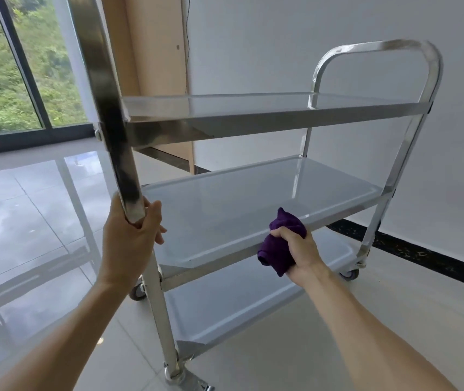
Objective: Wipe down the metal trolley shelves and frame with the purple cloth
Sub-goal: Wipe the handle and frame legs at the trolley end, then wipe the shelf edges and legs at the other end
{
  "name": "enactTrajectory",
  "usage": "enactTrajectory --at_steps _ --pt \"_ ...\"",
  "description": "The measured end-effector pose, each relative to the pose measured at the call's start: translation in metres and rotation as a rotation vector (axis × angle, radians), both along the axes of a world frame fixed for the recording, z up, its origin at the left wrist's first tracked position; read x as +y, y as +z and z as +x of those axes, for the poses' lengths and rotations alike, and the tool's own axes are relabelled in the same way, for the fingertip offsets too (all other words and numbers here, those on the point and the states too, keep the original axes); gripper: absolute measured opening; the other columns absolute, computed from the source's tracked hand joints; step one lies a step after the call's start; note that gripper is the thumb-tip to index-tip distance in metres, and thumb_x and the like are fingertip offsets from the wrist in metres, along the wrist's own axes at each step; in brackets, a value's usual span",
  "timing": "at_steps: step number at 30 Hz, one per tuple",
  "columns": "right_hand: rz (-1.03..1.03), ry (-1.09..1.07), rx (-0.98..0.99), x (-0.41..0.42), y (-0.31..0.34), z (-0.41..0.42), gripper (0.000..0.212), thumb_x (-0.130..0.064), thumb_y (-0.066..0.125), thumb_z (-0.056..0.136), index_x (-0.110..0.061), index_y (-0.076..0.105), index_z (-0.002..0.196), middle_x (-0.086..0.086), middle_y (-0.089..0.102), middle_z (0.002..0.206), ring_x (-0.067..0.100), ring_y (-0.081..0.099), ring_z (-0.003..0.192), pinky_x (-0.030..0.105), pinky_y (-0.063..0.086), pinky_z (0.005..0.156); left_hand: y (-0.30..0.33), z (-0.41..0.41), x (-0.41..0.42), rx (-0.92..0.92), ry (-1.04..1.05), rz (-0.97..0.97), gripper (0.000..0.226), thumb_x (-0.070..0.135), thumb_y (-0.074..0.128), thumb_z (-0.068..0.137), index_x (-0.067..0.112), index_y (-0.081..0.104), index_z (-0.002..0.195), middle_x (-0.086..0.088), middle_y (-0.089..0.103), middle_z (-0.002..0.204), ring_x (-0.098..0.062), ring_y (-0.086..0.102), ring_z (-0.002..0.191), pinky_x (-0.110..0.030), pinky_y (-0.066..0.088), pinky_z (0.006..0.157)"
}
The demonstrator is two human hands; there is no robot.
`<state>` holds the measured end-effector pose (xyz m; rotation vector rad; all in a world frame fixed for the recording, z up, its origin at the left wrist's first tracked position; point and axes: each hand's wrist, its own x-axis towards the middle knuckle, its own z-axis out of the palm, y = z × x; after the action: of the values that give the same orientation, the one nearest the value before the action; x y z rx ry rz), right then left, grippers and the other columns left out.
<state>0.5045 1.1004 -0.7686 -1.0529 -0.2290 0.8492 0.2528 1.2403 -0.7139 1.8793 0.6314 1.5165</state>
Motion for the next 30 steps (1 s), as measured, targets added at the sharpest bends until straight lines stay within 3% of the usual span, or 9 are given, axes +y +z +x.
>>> enactTrajectory --at_steps 4,8,12,16,23,27,30 --pt "-0.029 -0.004 -0.013 -0.019 -0.001 0.002 0.054 0.001 0.075 0.069 -0.02 0.063 0.117 0.013 0.063 0.088 0.031 0.065 0.066 0.047 0.054 0.062 0.004 0.009 0.007 0.048 0.037 -0.042 0.015 0.02 0.059 0.096 0.009 0.048 0.096 -0.011 0.062 0.069 -0.014 0.064 0.053 -0.012 0.049 0.054" --pt "-0.062 -0.005 -0.039 -0.038 0.001 0.012 0.05 0.001 0.075 0.067 -0.023 0.066 0.109 0.015 0.066 0.09 0.031 0.066 0.067 0.048 0.054 0.061 0.008 0.024 0.015 0.111 0.019 -0.129 0.015 0.025 0.059 0.096 0.014 0.049 0.095 -0.006 0.062 0.072 -0.01 0.064 0.055 -0.027 0.05 0.059" --pt "-0.135 -0.037 -0.086 -0.052 0.006 0.02 0.053 0.001 0.076 0.068 -0.026 0.063 0.111 0.017 0.067 0.099 0.035 0.066 0.075 0.048 0.055 0.061 0.005 0.042 0.02 0.194 -0.006 -0.253 0.029 0.039 0.06 0.094 0.011 0.052 0.101 -0.002 0.066 0.071 -0.018 0.069 0.071 -0.046 0.057 0.074" --pt "-0.2 -0.078 -0.167 -0.066 0.009 0.027 0.049 -0.003 0.078 0.067 -0.028 0.061 0.106 0.016 0.066 0.105 0.036 0.068 0.079 0.048 0.056 0.06 0.007 0.058 0.017 0.214 -0.121 -0.316 0.018 0.033 0.061 0.094 0.024 0.047 0.1 -0.006 0.063 0.088 -0.016 0.069 0.073 -0.035 0.054 0.073" --pt "-0.193 -0.083 -0.308 -0.092 0.006 0.031 0.043 -0.007 0.083 0.069 -0.04 0.07 0.092 0.008 0.07 0.104 0.025 0.073 0.072 0.042 0.058 0.06 0.016 0.076 0.015 0.312 -0.219 -0.319 0.019 0.029 0.061 0.095 0.019 0.048 0.105 -0.017 0.059 0.104 -0.015 0.068 0.08 -0.019 0.044 0.063" --pt "-0.221 -0.068 -0.354 -0.104 0.006 0.031 0.045 -0.01 0.086 0.069 -0.041 0.068 0.095 0.008 0.069 0.106 0.028 0.073 0.08 0.04 0.059 0.062 0.023 0.073 0.01 0.412 -0.257 -0.287 0.022 0.03 0.062 0.094 0.022 0.048 0.109 -0.01 0.059 0.106 -0.017 0.068 0.087 -0.031 0.052 0.077" --pt "-0.321 -0.024 -0.446 -0.113 0.015 0.032 0.047 -0.014 0.087 0.069 -0.038 0.064 0.102 0.007 0.068 0.11 0.027 0.072 0.086 0.038 0.06 0.062 0.04 0.061 0.006 0.536 -0.326 -0.262 0.041 0.055 0.062 0.085 0.031 0.048 0.115 0.006 0.057 0.112 -0.013 0.061 0.102 -0.037 0.05 0.091"
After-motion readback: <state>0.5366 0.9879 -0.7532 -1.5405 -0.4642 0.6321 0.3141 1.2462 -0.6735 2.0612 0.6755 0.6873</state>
